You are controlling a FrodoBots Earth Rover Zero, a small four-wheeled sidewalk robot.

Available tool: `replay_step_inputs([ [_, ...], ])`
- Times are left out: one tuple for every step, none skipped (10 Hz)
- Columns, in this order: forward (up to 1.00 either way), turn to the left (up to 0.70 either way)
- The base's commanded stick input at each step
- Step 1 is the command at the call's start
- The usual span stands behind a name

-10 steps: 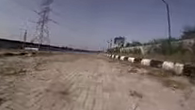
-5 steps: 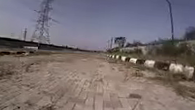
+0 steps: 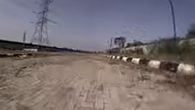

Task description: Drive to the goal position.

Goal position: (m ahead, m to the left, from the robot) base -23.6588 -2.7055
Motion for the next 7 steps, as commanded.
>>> replay_step_inputs([
  [0.0, 0.0],
  [0.0, 0.0],
  [0.0, 0.0],
  [0.0, 0.0],
  [0.0, 0.0],
  [0.0, 0.0],
  [0.0, 0.03],
])
